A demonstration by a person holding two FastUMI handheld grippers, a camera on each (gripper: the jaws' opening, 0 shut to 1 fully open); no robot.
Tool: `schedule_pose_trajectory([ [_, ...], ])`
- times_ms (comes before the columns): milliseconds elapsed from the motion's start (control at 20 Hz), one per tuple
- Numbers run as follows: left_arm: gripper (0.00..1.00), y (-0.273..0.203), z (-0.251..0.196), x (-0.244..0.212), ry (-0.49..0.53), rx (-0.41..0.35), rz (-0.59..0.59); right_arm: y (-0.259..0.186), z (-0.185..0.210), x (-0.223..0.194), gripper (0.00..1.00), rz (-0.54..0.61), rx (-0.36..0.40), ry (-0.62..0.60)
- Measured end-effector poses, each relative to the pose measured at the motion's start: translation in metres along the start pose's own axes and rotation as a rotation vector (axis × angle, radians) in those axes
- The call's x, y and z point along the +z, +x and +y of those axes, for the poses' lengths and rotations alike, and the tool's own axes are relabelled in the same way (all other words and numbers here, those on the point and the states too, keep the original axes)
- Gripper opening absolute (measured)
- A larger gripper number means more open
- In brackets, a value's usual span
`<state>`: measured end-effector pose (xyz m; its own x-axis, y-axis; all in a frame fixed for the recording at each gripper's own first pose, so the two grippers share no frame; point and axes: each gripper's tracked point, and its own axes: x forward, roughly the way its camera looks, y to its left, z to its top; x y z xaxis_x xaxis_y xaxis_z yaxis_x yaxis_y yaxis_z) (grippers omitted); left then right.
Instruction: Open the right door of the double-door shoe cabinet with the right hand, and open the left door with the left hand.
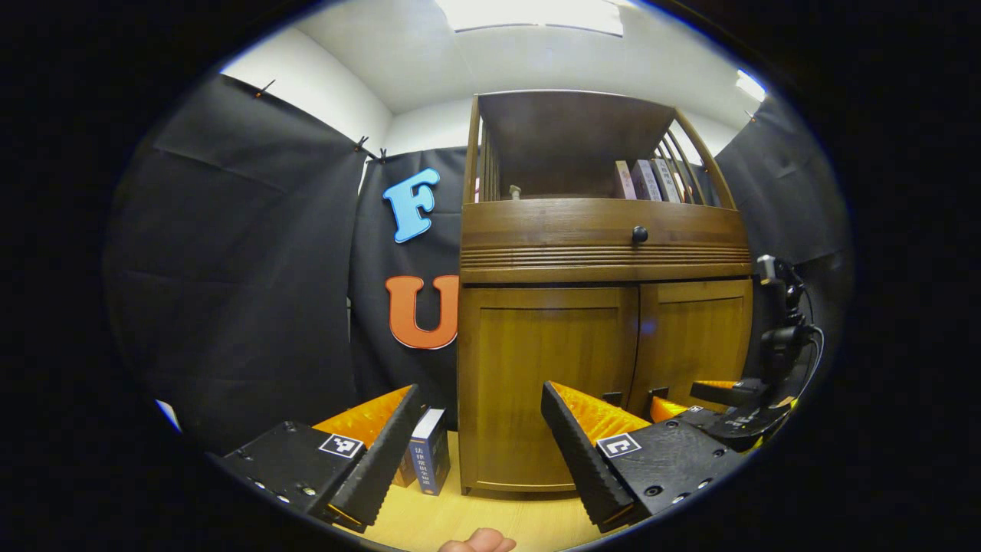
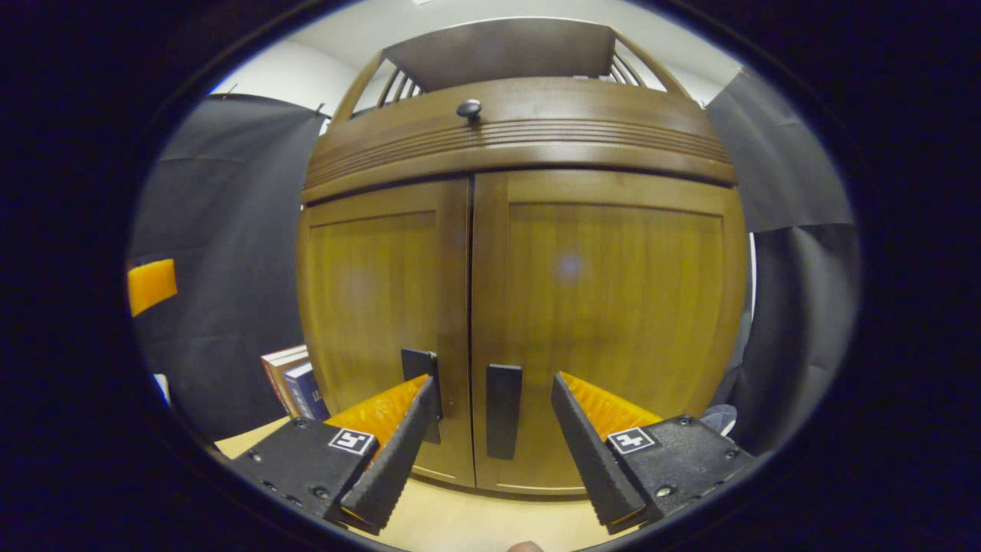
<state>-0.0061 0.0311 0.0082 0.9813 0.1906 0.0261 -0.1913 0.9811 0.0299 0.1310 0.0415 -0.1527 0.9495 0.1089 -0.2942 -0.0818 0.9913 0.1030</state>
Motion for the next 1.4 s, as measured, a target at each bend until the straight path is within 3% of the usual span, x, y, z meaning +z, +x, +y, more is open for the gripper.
schedule_pose_trajectory([
  [300,0.95,0.006,0.013,-0.025,0.027,0.045,0.047,0.042,-0.005,-0.032,0.9,0.101,-0.022,0.016],
  [450,0.95,0.009,0.016,-0.024,0.036,0.048,0.043,0.05,-0.006,-0.037,0.77,0.127,-0.007,0.013],
  [700,0.95,0.011,0.011,-0.029,0.051,0.037,0.051,0.062,-0.014,-0.042,0.57,0.119,-0.05,0.013],
  [850,0.95,0.014,0.007,-0.033,0.066,0.024,0.056,0.062,-0.013,-0.043,0.4,0.128,-0.051,-0.002],
  [1100,0.95,0.017,-0.01,-0.04,0.062,-0.031,0.062,0.057,-0.008,-0.048,0.31,0.151,-0.023,0.048],
  [1400,0.95,0.032,-0.033,-0.055,0.023,-0.103,0.08,0.019,-0.01,-0.052,0.29,0.145,0.016,0.055],
])
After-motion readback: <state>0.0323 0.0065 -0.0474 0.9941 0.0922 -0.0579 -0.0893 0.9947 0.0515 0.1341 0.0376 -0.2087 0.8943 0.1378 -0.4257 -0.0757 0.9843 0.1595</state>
